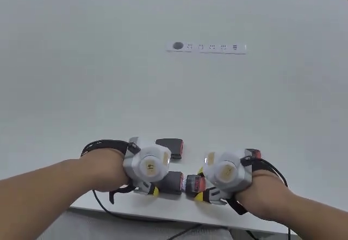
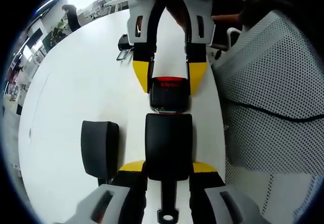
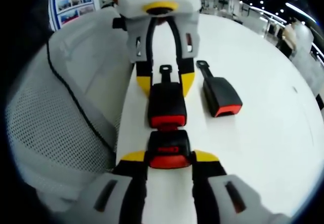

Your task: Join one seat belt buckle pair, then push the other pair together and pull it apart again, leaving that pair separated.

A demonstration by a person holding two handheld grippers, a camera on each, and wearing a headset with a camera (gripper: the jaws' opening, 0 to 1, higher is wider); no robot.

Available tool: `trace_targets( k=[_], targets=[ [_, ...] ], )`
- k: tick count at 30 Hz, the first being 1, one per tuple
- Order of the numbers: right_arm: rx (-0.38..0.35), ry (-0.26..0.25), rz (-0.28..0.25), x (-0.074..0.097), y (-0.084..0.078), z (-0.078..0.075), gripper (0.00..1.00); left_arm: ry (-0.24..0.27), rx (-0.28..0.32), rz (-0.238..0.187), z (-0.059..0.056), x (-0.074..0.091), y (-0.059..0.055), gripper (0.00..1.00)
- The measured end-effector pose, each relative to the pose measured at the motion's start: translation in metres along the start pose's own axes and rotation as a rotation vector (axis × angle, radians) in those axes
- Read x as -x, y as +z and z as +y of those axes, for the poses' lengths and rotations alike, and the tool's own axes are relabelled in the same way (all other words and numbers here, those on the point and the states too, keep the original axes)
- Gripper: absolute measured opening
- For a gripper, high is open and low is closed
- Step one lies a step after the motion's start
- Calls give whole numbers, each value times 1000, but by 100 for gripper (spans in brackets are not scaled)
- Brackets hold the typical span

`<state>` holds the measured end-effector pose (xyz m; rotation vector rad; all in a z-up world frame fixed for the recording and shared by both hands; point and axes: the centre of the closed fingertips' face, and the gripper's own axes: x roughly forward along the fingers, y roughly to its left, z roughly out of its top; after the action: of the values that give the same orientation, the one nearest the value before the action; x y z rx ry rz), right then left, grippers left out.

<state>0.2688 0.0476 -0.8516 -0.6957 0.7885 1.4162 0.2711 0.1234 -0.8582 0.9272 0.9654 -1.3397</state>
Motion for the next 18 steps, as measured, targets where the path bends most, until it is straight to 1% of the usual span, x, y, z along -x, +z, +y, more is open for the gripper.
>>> trace_targets(
  k=[4,5,9,11,13,15,18],
  targets=[
    [-10,2,-9,1,1,1,33,-1,9,-8,0,0,-1,33],
    [-8,0,-10,1,1,1,34,-8,6,-7,-1,0,-2,33],
    [-1,-14,-15,1,3,0,34,-5,17,-11,-1,0,-1,33],
    [-7,-23,-16,3,4,0,34,0,66,-30,-1,0,1,33],
    [-8,-29,-23,5,5,0,34,7,78,-35,0,1,-2,34],
    [-9,-41,-34,9,7,-2,34,28,79,-37,2,3,-3,35],
    [-29,-41,-46,15,11,-1,32,48,93,-53,3,11,0,35]
  ],
)
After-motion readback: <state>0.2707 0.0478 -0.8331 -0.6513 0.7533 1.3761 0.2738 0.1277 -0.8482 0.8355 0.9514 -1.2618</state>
